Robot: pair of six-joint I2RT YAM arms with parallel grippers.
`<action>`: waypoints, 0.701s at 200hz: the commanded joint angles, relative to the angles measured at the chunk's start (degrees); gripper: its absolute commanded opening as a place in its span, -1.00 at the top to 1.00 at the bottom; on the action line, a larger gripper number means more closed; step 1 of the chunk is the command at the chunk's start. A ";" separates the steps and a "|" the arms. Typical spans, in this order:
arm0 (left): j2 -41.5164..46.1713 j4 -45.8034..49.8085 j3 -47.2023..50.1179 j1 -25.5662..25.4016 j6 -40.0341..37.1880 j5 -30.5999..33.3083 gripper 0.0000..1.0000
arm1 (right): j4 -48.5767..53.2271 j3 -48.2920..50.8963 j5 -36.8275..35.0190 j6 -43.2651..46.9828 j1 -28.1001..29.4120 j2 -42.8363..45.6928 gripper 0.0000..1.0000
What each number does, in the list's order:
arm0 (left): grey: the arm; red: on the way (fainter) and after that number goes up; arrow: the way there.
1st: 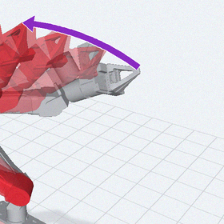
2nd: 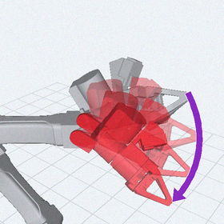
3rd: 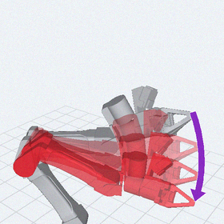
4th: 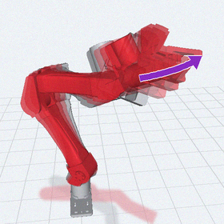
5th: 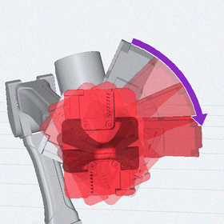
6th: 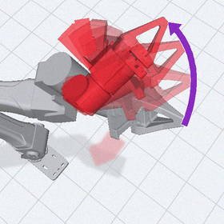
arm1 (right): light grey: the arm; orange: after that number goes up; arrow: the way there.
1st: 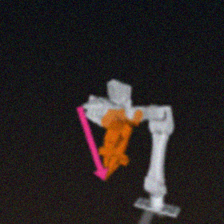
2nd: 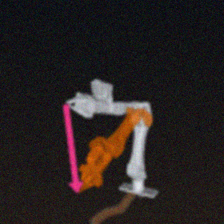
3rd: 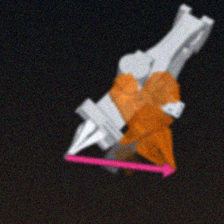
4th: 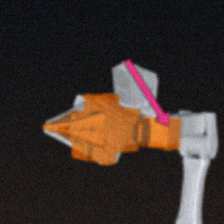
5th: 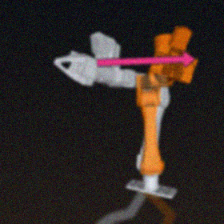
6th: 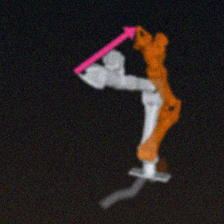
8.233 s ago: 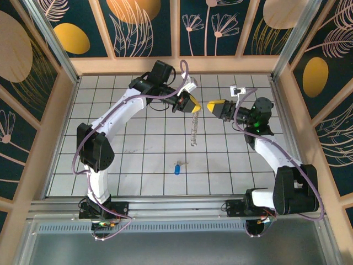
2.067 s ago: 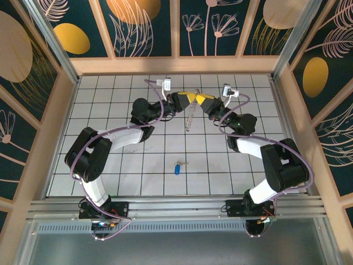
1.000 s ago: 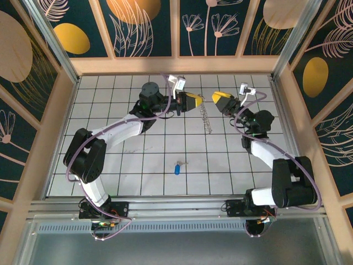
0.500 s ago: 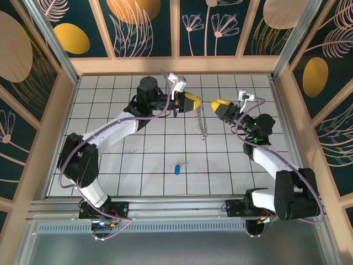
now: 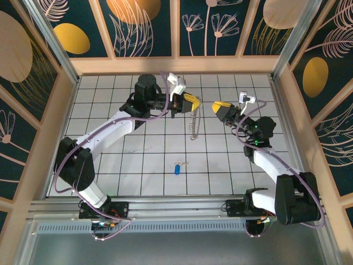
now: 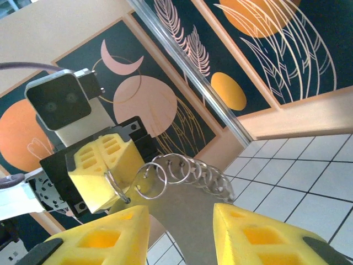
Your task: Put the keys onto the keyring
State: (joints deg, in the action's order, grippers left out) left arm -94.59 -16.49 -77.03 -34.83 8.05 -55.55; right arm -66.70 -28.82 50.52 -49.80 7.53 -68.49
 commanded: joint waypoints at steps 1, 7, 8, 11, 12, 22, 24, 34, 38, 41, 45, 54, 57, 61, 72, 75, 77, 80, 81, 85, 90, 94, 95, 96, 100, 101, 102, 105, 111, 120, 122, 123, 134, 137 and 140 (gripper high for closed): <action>-1.49 1.77 -3.19 0.39 -2.58 -3.91 1.00 | -4.44 -1.19 3.80 0.94 -0.13 1.27 0.31; -1.88 2.18 -3.68 0.44 -2.68 -4.27 1.00 | -4.65 -1.36 4.17 0.82 -0.05 1.22 0.31; -1.90 2.26 -3.71 0.41 -2.69 -4.33 1.00 | -4.70 -1.35 4.20 0.79 -0.06 1.24 0.31; -2.10 2.59 -3.92 0.46 -2.69 -4.53 1.00 | -4.82 -1.44 4.35 0.73 0.01 1.25 0.31; -2.19 2.64 -4.00 0.46 -2.74 -4.55 1.00 | -4.88 -1.47 4.42 0.70 0.02 1.21 0.31; -2.59 3.06 -4.41 0.38 -2.78 -4.89 1.00 | -5.57 -1.59 5.07 0.38 0.31 1.10 0.31; -2.68 3.16 -4.43 0.40 -2.78 -4.98 1.00 | -5.86 -1.59 5.21 0.31 0.30 1.15 0.31; -2.88 3.07 -4.52 0.46 -2.71 -5.23 1.00 | -6.95 -1.76 5.92 -0.10 0.59 1.01 0.31; -2.97 3.03 -4.53 0.46 -2.63 -5.27 1.00 | -7.44 -1.83 6.12 -0.36 0.71 0.87 0.31; -3.02 2.93 -4.53 0.53 -2.54 -5.39 1.00 | -7.75 -1.90 6.28 -0.44 0.81 0.85 0.31; -3.04 2.93 -4.61 0.54 -2.44 -5.51 1.00 | -8.11 -2.01 6.42 -0.63 0.95 0.82 0.31; -3.22 2.90 -4.78 0.51 -2.20 -5.62 1.00 | -8.80 -2.31 6.75 -1.08 1.20 0.55 0.30; -3.21 2.77 -4.79 0.47 -2.17 -5.69 1.00 | -9.10 -2.36 6.81 -1.19 1.30 0.48 0.29; -3.23 2.72 -4.79 0.51 -2.09 -5.66 1.00 | -9.41 -2.53 6.87 -1.41 1.44 0.46 0.29; -3.26 2.44 -4.79 0.47 -1.86 -5.78 1.00 | -10.19 -2.89 6.96 -1.78 1.69 0.20 0.29; -3.32 2.35 -4.79 0.54 -1.71 -5.80 1.00 | -10.28 -3.05 6.99 -1.98 1.81 0.05 0.29; -3.28 2.28 -4.79 0.55 -1.68 -5.86 1.00 | -10.42 -3.14 6.99 -1.97 1.88 -0.04 0.29; -3.31 2.26 -4.79 0.55 -1.60 -5.88 1.00 | -10.61 -3.32 7.10 -2.11 2.00 -0.11 0.29; -3.32 2.21 -4.79 0.55 -1.57 -5.88 1.00 | -10.63 -3.38 7.12 -2.13 2.02 -0.13 0.30; -3.29 2.15 -4.79 0.55 -1.42 -6.01 1.00 | -10.93 -3.55 7.28 -2.27 2.23 -0.31 0.29; -3.31 2.02 -4.80 0.49 -1.30 -6.10 1.00 | -11.13 -3.80 7.36 -2.46 2.49 -0.54 0.29; -3.26 1.91 -4.79 0.54 -1.21 -6.15 1.00 | -11.30 -4.04 7.35 -2.66 2.63 -0.72 0.29; -3.25 1.86 -4.79 0.50 -1.16 -6.19 1.00 | -11.32 -4.04 7.42 -2.71 2.65 -0.75 0.29; -3.24 1.88 -4.79 0.53 -1.18 -6.21 1.00 | -11.38 -4.09 7.45 -2.73 2.75 -0.80 0.29; -3.24 1.77 -4.79 0.54 -1.10 -6.21 1.00 | -11.50 -4.18 7.44 -2.79 2.87 -1.00 0.29; -3.24 1.79 -4.79 0.50 -1.11 -6.23 1.00 | -11.51 -4.21 7.42 -2.77 2.90 -1.01 0.29; -3.28 1.76 -4.79 0.53 -1.11 -6.23 1.00 | -11.56 -4.26 7.41 -2.77 2.91 -1.07 0.29; -3.24 1.63 -4.71 0.55 -1.03 -6.24 1.00 | -11.61 -4.35 7.40 -2.80 3.05 -1.18 0.29; -3.28 1.48 -4.70 0.52 -0.94 -6.32 1.00 | -11.67 -4.51 7.40 -2.84 3.30 -1.42 0.30; -3.24 1.17 -4.62 0.53 -0.74 -6.39 1.00 | -11.81 -4.66 7.27 -2.88 3.65 -1.80 0.31; -3.28 1.12 -4.57 0.48 -0.69 -6.39 1.00 | -11.82 -4.71 7.23 -2.85 3.72 -1.86 0.31; -3.26 1.12 -4.59 0.52 -0.64 -6.40 1.00 | -11.80 -4.73 7.23 -2.81 3.81 -1.89 0.32; -3.25 0.84 -4.67 0.55 -0.37 -6.48 1.00 | -11.94 -4.88 7.03 -2.82 4.18 -2.34 0.33; -3.25 0.82 -4.72 0.53 -0.33 -6.50 1.00 | -11.92 -4.97 6.97 -2.76 4.23 -2.47 0.33; -3.25 0.74 -4.67 0.49 -0.32 -6.50 1.00 | -11.92 -5.06 6.92 -2.82 4.30 -2.59 0.33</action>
State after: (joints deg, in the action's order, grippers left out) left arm -97.89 -13.06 -79.53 -34.76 6.90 -60.03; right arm -74.83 -31.86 56.36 -51.79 10.92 -70.06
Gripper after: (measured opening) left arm 0.050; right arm 0.338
